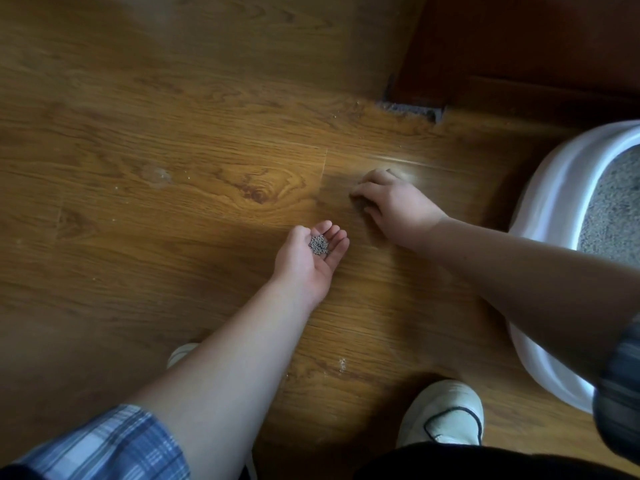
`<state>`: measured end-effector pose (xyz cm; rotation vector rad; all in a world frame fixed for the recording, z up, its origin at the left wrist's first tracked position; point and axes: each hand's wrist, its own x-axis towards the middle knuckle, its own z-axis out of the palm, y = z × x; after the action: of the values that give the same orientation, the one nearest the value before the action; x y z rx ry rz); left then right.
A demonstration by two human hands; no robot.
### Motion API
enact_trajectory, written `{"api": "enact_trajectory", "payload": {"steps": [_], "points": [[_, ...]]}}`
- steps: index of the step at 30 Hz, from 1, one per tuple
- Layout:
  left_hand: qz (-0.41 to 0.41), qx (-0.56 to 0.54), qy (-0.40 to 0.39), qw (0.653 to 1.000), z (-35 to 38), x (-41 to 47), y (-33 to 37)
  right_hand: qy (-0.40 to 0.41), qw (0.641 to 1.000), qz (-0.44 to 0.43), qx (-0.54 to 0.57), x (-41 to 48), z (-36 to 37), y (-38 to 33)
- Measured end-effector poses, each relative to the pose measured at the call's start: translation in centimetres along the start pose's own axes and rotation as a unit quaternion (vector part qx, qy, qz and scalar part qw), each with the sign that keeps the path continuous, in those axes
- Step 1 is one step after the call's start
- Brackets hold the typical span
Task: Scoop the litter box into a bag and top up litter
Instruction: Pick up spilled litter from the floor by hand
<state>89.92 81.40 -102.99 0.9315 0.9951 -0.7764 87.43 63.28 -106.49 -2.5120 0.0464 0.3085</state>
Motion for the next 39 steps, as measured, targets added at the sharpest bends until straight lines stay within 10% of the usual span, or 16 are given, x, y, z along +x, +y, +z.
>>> {"api": "enact_trajectory", "payload": {"steps": [12, 23, 30, 39], "points": [[-0.012, -0.006, 0.004, 1.000, 0.1, 0.2, 0.4, -0.018, 0.989, -0.108, -0.096, 1.2, 0.3, 0.8], [-0.023, 0.004, 0.012, 1.000, 0.4, -0.1, 0.2, -0.071, 0.986, -0.035, -0.146, 1.3, 0.3, -1.2], [-0.029, 0.000, 0.002, 1.000, 0.3, 0.1, -0.8, 0.035, 0.999, 0.011, 0.022, -0.2, 0.2, -2.9], [-0.068, -0.015, -0.025, 0.997, 0.3, -0.5, -2.3, -0.015, 0.995, -0.072, 0.068, -5.6, 0.6, -6.7]]}}
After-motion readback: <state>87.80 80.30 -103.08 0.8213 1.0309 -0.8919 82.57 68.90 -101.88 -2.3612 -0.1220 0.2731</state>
